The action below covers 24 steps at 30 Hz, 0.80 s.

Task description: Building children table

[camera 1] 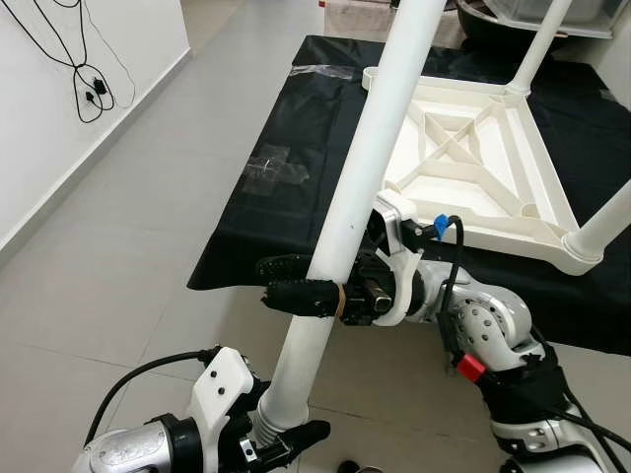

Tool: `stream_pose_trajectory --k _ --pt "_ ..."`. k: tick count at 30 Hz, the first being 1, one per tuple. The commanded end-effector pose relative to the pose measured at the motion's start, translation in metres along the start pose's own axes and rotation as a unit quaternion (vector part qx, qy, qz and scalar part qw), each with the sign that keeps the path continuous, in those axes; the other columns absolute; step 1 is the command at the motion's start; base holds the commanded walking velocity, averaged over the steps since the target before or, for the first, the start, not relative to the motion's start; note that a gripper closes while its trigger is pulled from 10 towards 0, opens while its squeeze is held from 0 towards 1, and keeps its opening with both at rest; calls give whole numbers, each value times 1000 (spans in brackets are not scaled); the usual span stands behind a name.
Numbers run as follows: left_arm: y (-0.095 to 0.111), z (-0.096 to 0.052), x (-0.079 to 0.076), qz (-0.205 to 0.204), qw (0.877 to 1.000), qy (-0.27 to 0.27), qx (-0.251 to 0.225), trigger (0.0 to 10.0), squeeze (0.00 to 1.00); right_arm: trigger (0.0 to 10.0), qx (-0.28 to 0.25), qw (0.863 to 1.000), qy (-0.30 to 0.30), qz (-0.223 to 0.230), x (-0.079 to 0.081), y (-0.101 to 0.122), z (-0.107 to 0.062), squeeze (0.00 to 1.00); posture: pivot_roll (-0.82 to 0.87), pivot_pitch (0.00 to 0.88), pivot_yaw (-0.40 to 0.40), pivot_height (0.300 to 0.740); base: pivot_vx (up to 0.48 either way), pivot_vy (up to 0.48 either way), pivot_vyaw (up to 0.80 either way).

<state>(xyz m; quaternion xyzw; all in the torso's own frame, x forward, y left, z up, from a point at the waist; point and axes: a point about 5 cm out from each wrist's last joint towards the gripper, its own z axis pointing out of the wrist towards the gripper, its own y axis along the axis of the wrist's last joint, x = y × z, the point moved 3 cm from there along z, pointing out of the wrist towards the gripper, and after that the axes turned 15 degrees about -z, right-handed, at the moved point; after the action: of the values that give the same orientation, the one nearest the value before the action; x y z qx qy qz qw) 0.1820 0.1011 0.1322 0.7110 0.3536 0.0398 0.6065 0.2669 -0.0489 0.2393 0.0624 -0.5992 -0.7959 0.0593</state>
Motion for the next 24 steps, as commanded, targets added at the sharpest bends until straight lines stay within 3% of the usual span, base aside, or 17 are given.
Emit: stream_pose_trajectory --k 1,9,10,15,18,19,20,21,23,24 --pt "-4 -1 2 -7 1000 2 9 10000 0 0 -5 1000 24 -1 6 3 7 0 114 178 -25 740 0 0 0" --pt "-8 1 4 -10 1000 12 25 10000 0 0 -8 1000 23 4 7 2 7 0 113 178 -25 740 0 0 0" --pt "-9 2 3 -12 1000 12 25 10000 1000 0 -7 1000 22 3 7 2 7 0 112 178 -24 740 0 0 0" --pt "-8 2 3 -12 1000 13 18 10000 1000 0 -5 1000 17 0 5 3 6 0 115 176 -26 740 0 0 0" --pt "-2 0 21 23 997 75 -2 10000 1000 0 9 999 -34 -28 -13 6 -6 0 118 174 -30 740 0 0 0" --pt "-1 -1 25 31 996 89 -5 10000 278 0 12 998 -54 -38 -20 8 -10 0 118 172 -28 740 0 0 0" --pt "-1 -2 27 34 995 94 -6 10000 278 0 14 997 -66 -43 -23 9 -13 0 118 172 -28 740 0 0 0" --pt "0 -3 30 31 994 107 -13 10000 0 0 18 994 -89 -53 -30 11 -17 0 115 169 -29 740 0 0 0" --pt "1 -4 33 29 993 115 -18 10000 0 0 20 992 -106 -60 -34 12 -21 0 115 169 -29 740 0 0 0" --pt "2 -6 37 33 990 135 -24 10000 0 0 23 985 -152 -77 -45 16 -29 0 115 168 -30 740 0 0 0"
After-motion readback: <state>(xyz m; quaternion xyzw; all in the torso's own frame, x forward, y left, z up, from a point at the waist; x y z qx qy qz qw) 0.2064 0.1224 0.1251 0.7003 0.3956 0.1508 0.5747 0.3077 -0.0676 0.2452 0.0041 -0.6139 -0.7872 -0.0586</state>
